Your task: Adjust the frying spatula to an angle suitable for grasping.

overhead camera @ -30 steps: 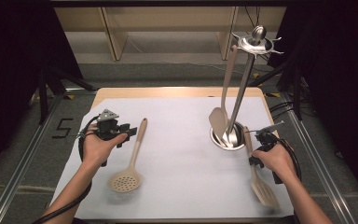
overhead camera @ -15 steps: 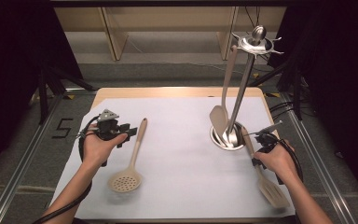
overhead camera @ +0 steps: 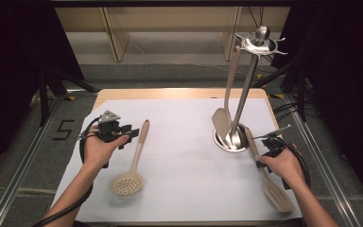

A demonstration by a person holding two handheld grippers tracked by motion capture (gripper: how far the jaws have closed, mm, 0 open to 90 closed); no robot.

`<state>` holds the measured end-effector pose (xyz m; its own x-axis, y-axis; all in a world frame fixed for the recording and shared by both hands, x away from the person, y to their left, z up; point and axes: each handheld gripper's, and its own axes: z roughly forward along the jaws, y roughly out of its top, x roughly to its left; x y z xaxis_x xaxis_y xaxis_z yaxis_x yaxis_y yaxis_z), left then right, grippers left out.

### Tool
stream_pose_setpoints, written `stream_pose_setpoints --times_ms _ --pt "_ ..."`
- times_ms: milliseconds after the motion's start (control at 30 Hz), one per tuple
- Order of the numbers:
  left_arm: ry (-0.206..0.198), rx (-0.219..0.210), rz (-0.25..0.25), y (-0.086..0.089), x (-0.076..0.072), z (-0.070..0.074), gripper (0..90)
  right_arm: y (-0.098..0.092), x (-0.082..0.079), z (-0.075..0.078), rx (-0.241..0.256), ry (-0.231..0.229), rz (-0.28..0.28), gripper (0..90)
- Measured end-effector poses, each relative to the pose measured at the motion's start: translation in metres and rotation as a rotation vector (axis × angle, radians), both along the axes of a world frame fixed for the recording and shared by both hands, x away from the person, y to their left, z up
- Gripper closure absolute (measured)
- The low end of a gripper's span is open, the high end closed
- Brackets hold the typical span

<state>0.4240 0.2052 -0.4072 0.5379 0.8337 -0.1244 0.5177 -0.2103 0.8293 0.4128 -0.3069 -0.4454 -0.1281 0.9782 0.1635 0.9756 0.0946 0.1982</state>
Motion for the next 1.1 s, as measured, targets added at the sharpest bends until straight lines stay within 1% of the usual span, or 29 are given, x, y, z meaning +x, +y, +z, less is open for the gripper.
stream_pose_setpoints --times_ms 33,67,100,233,267,300,333,367,400,433,500,533,567,600,633,667,700,733,767,800,833,867,900,933,967,1000,1033,1067,1100 --pt "-0.007 -0.005 0.0 0.0 0.0 0.0 58.2 0.001 -0.003 0.001 0.004 -0.018 0.002 78.9" --pt "-0.008 -0.009 -0.002 -0.001 0.0 0.0 58.0 -0.002 -0.005 0.002 0.001 -0.059 0.035 78.9" --pt "-0.009 -0.018 0.002 -0.002 0.0 0.0 57.9 -0.001 -0.007 0.004 0.006 -0.053 0.022 78.9" --pt "-0.014 -0.018 -0.005 -0.003 0.0 0.0 57.7 -0.003 -0.016 0.011 0.027 -0.134 0.043 78.9" --pt "-0.019 -0.021 -0.004 -0.004 -0.001 0.0 57.6 -0.001 -0.019 0.013 0.049 -0.139 0.026 78.9" --pt "-0.02 -0.022 -0.008 -0.004 -0.001 0.0 57.6 -0.001 -0.022 0.014 0.066 -0.159 0.027 78.9" --pt "-0.021 -0.022 -0.008 -0.004 -0.001 0.001 57.5 -0.002 -0.024 0.014 0.071 -0.184 0.04 78.8" --pt "-0.024 -0.023 -0.007 -0.004 -0.001 0.001 57.5 -0.004 -0.026 0.015 0.067 -0.188 0.066 78.8" --pt "-0.022 -0.024 -0.008 -0.004 -0.001 0.001 57.5 -0.007 -0.028 0.013 0.046 -0.243 0.11 78.9" --pt "-0.022 -0.029 -0.006 -0.004 -0.001 0.001 57.4 -0.005 -0.03 0.015 0.061 -0.249 0.085 78.9" --pt "-0.028 -0.03 -0.01 -0.005 -0.001 0.001 57.3 -0.005 -0.034 0.017 0.088 -0.285 0.096 78.9" --pt "-0.027 -0.033 -0.013 -0.005 -0.001 0.001 57.3 -0.005 -0.036 0.017 0.088 -0.307 0.093 78.9" --pt "-0.033 -0.03 -0.012 -0.005 -0.001 0.001 57.3 -0.006 -0.037 0.018 0.084 -0.317 0.104 78.9" --pt "-0.033 -0.031 -0.013 -0.005 -0.001 0.002 57.3 -0.007 -0.038 0.018 0.108 -0.364 0.126 78.9" --pt "-0.035 -0.029 -0.017 -0.005 -0.001 0.002 57.2 -0.007 -0.04 0.02 0.113 -0.366 0.124 78.8" --pt "-0.038 -0.032 -0.018 -0.005 -0.001 0.003 57.2 -0.008 -0.042 0.021 0.122 -0.373 0.137 78.9" --pt "-0.039 -0.033 -0.018 -0.005 -0.001 0.003 57.2 -0.009 -0.045 0.024 0.133 -0.352 0.129 78.9" --pt "-0.039 -0.027 -0.015 -0.006 -0.002 0.004 57.1 -0.009 -0.046 0.025 0.154 -0.364 0.142 78.9" --pt "-0.04 -0.026 -0.02 -0.006 -0.001 0.004 57.1 -0.009 -0.046 0.022 0.189 -0.416 0.134 78.9" --pt "-0.045 -0.034 -0.02 -0.007 0.0 0.005 57.1 -0.009 -0.048 0.022 0.196 -0.451 0.131 78.8" --pt "-0.045 -0.032 -0.019 -0.008 0.0 0.006 57.1 -0.014 -0.047 0.022 0.181 -0.503 0.179 78.9" --pt "-0.043 -0.035 -0.021 -0.009 0.0 0.007 57.0 -0.016 -0.048 0.026 0.183 -0.47 0.196 78.9" --pt "-0.049 -0.033 -0.026 -0.009 0.0 0.008 57.0 -0.019 -0.049 0.026 0.167 -0.493 0.223 78.9" --pt "-0.052 -0.039 -0.031 -0.01 0.0 0.009 57.0 -0.018 -0.052 0.028 0.173 -0.511 0.183 78.9" --pt "-0.055 -0.04 -0.03 -0.012 0.0 0.01 56.9 -0.02 -0.053 0.028 0.188 -0.536 0.198 78.9" --pt "-0.059 -0.039 -0.035 -0.012 -0.001 0.011 56.9 -0.02 -0.055 0.029 0.19 -0.544 0.184 78.9" --pt "-0.062 -0.039 -0.037 -0.013 -0.001 0.011 56.9 -0.022 -0.055 0.029 0.202 -0.575 0.208 78.9" --pt "-0.062 -0.041 -0.041 -0.014 -0.001 0.011 56.8 -0.02 -0.058 0.031 0.214 -0.552 0.159 78.9" --pt "-0.061 -0.043 -0.041 -0.014 -0.001 0.011 56.7 -0.023 -0.057 0.03 0.205 -0.576 0.198 78.9"
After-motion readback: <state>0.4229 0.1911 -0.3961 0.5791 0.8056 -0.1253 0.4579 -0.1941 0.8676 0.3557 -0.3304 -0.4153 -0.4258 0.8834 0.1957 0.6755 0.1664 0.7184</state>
